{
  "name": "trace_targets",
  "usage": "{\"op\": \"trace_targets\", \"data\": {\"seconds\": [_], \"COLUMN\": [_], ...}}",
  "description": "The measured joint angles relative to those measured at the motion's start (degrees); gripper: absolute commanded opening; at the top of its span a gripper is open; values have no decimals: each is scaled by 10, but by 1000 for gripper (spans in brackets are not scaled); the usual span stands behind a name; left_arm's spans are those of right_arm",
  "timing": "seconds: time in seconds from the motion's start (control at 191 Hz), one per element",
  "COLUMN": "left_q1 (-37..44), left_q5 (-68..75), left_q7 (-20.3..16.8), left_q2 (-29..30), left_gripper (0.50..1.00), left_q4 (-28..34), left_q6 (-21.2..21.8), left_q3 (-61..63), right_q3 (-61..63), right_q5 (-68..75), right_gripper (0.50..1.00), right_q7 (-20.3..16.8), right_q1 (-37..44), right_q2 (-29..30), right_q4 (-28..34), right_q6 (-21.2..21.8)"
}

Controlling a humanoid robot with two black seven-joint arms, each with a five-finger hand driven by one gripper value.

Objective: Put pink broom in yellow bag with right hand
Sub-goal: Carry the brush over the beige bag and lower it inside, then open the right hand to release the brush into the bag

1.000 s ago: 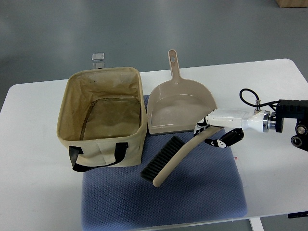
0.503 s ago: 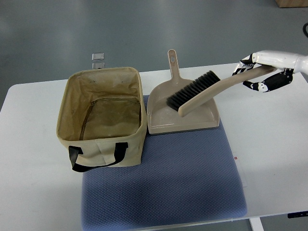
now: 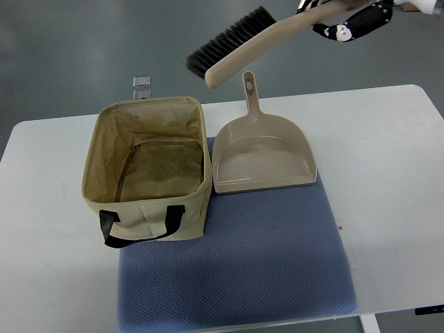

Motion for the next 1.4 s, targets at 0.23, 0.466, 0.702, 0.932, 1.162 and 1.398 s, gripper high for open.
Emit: {"op": "trace_targets", "data": {"seconds": [0.23, 0.466, 0.702, 0.932, 1.162, 1.398], "left_q1": [0, 0, 0, 0, 0, 0], "left_q5": [0, 0, 0, 0, 0, 0], "left_q7": [0, 0, 0, 0, 0, 0], "left_q2": [0, 0, 0, 0, 0, 0], "left_gripper": [1000, 1000, 1000, 1000, 1000, 1000], "left_q4": [0, 0, 0, 0, 0, 0], "left_q6": [0, 0, 0, 0, 0, 0], "left_q3": [0, 0, 0, 0, 0, 0], "right_q3": [-6, -12, -55, -124, -126, -78], "right_q5": [-7, -76, -156, -166, -155, -122], "right_gripper": [500, 500, 500, 688, 881, 893], "right_q7": [-7, -8, -8, -22, -23, -23], "right_q1": [7, 1, -15, -23, -35, -37], "right_q2": [148, 289, 390, 413, 413, 412], "right_q4": [-55, -144, -211, -234, -235, -234], "right_q6": [-3, -24, -82, -140, -150, -145]}}
